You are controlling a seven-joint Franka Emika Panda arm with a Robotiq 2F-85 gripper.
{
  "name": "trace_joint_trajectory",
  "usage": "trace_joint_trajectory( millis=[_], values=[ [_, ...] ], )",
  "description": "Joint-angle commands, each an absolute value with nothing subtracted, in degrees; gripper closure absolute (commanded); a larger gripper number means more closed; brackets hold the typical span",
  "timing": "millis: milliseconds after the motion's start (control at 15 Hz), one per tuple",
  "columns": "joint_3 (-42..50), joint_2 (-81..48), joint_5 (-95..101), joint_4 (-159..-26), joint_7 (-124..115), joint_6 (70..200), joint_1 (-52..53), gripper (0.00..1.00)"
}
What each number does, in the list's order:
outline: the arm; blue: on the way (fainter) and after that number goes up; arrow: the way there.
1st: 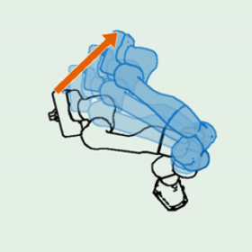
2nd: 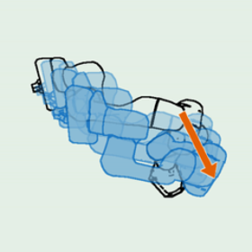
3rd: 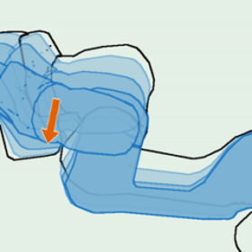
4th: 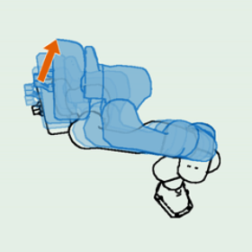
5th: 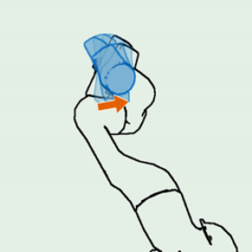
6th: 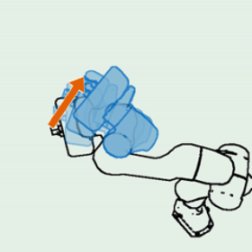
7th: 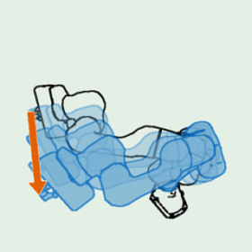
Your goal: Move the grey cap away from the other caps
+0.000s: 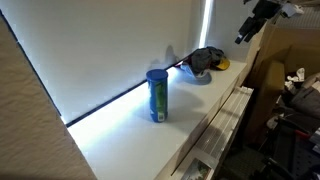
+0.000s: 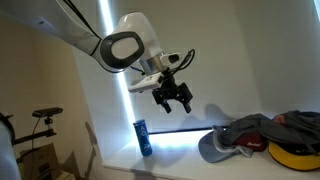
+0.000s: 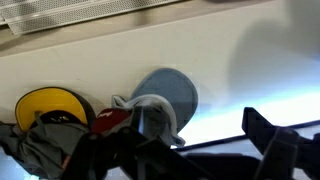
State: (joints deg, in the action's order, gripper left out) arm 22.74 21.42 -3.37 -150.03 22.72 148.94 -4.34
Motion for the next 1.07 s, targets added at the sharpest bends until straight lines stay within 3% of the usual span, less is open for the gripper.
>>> trace_joint_trajectory(
  millis=[0, 400, 600, 667, 1000],
  values=[
    [23.44, 16.21, -17.95, -146.99, 21.75, 156.0, 2.11, 0.0],
    [40.88, 6.2, -48.45, -140.94, 24.34, 169.2, 29.59, 0.0],
    [44.1, -4.94, -54.68, -134.96, 23.95, 159.49, 30.67, 0.0],
    [42.0, 3.64, -52.96, -140.02, 24.71, 165.79, 30.92, 0.0],
    [42.24, 1.9, -52.99, -138.95, 24.46, 165.06, 31.12, 0.0]
  ],
)
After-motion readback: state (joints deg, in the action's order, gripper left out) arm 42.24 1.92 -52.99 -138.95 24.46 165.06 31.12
